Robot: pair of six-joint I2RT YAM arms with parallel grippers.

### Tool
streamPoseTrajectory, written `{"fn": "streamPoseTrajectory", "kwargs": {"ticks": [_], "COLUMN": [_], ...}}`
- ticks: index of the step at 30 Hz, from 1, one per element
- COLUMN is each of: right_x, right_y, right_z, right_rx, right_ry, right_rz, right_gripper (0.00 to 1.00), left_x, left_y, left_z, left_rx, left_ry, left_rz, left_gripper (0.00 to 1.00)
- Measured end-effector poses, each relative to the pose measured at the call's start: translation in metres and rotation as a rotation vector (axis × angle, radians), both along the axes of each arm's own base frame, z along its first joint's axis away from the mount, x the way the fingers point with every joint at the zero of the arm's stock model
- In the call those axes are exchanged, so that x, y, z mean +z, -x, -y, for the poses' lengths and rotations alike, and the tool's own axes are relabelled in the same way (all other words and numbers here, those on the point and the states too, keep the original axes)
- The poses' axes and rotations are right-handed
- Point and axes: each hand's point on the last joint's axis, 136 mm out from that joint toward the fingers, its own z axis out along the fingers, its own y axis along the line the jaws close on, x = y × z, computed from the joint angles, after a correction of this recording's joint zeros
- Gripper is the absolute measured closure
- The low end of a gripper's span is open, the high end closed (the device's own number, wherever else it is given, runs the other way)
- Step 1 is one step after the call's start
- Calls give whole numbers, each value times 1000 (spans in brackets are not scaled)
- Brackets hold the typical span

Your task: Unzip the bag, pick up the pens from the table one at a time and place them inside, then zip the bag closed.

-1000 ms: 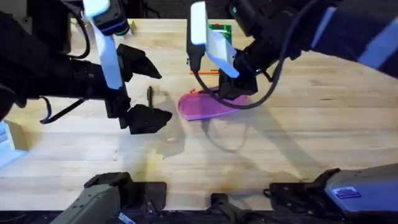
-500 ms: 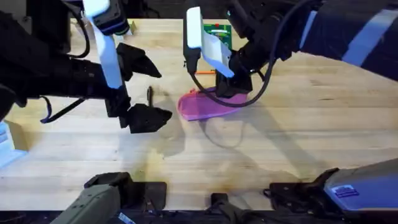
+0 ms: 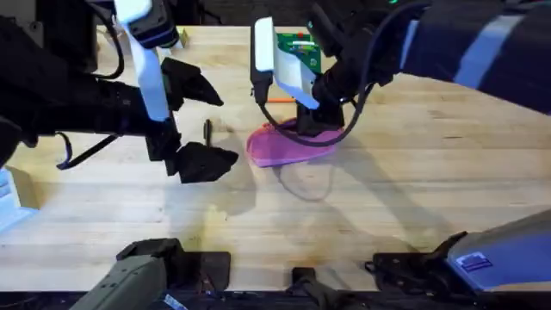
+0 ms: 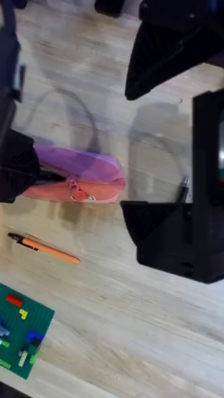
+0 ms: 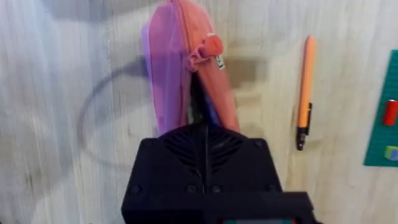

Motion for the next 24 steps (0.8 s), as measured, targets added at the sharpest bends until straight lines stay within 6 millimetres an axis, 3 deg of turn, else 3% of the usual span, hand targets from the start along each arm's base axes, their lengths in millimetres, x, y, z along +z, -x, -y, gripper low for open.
{"fn": "streamPoseTrajectory", "kwargs": {"ticks": [5,24], "right_x": [-9,-12], "right_y": [0,4], "right_z": [0,2], "right_rx": [0,0], "right_ry": [15,28], "right_rz": [-22,-43], "right_gripper": [970,970], "left_x": [0,0], "left_y": [0,0], "left_z": [0,0], "left_rx": [0,0], "left_ry": [0,0], "left_rz": [0,2], "left_gripper": [7,6]}}
